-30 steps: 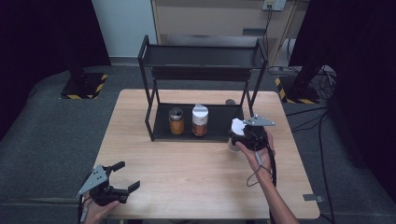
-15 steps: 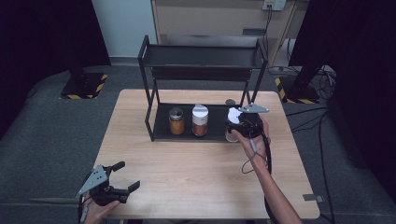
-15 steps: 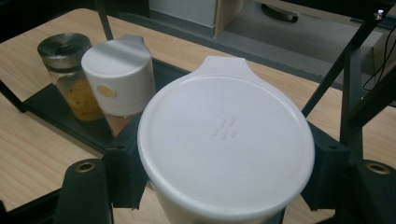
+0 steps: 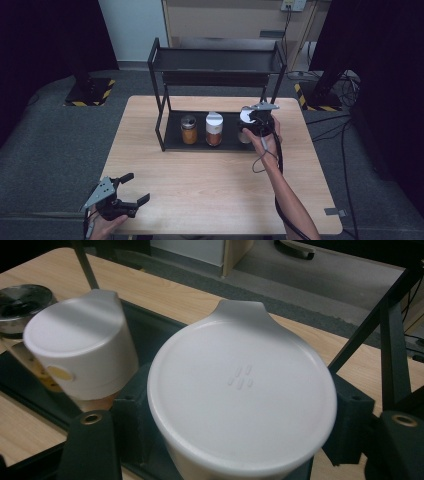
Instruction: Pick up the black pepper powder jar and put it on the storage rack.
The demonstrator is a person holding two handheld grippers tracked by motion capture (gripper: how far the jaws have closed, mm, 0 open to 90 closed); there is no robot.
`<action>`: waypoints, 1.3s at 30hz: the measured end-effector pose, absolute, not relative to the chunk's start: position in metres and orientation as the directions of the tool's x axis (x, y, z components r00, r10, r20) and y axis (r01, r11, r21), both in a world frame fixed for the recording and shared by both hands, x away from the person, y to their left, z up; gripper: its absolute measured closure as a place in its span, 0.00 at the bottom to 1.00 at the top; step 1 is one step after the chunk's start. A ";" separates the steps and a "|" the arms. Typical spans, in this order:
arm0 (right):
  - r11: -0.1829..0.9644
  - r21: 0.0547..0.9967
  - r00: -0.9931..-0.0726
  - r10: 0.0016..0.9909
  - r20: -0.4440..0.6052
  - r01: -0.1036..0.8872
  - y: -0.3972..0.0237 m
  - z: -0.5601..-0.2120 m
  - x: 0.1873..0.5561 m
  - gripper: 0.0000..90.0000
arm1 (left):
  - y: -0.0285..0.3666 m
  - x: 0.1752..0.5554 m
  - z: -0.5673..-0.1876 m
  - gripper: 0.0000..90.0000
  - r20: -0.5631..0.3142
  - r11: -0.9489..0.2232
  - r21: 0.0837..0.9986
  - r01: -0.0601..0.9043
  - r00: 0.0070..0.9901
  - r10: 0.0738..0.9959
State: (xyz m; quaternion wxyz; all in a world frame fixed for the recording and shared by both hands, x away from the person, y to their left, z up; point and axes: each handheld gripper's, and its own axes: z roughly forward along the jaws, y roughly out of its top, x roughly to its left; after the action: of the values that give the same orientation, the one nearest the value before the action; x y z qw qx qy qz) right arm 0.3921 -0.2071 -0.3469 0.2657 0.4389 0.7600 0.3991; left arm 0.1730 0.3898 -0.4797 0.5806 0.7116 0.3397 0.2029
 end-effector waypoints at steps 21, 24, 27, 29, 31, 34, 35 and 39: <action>0.297 0.818 -0.468 0.883 -0.038 0.492 -0.199 -0.373 0.410 0.34 | 0.390 0.173 -0.480 0.00 -0.107 -0.094 0.964 0.248 0.688 0.718; 0.293 0.818 -0.467 0.884 -0.035 0.495 -0.199 -0.376 0.410 0.34 | 0.390 0.173 -0.480 0.00 -0.106 -0.095 0.964 0.248 0.688 0.718; 0.291 0.820 -0.468 0.883 -0.032 0.493 -0.199 -0.378 0.409 0.34 | 0.390 0.173 -0.480 0.00 -0.107 -0.095 0.964 0.248 0.688 0.717; 0.288 0.821 -0.467 0.884 -0.030 0.492 -0.200 -0.379 0.409 0.34 | 0.390 0.173 -0.480 0.00 -0.106 -0.095 0.964 0.248 0.689 0.717; 0.287 0.822 -0.468 0.884 -0.028 0.493 -0.200 -0.379 0.409 0.34 | 0.390 0.173 -0.480 0.00 -0.106 -0.096 0.964 0.248 0.689 0.717; 0.283 0.827 -0.467 0.884 -0.028 0.486 -0.201 -0.381 0.407 0.34 | 0.390 0.174 -0.480 0.00 -0.105 -0.097 0.964 0.248 0.690 0.716; 0.281 0.827 -0.466 0.884 -0.026 0.487 -0.201 -0.381 0.407 0.34 | 0.390 0.174 -0.480 0.00 -0.104 -0.098 0.964 0.247 0.691 0.715; 0.270 0.828 -0.460 0.888 -0.017 0.491 -0.202 -0.382 0.406 0.34 | 0.389 0.174 -0.480 0.00 -0.104 -0.100 0.964 0.248 0.692 0.715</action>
State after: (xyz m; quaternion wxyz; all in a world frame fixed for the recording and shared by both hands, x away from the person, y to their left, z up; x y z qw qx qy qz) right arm 0.4061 -0.2024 -0.3821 0.2499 0.4555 0.7567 0.3968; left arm 0.1738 0.3893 -0.4796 0.5802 0.7137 0.3370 0.2012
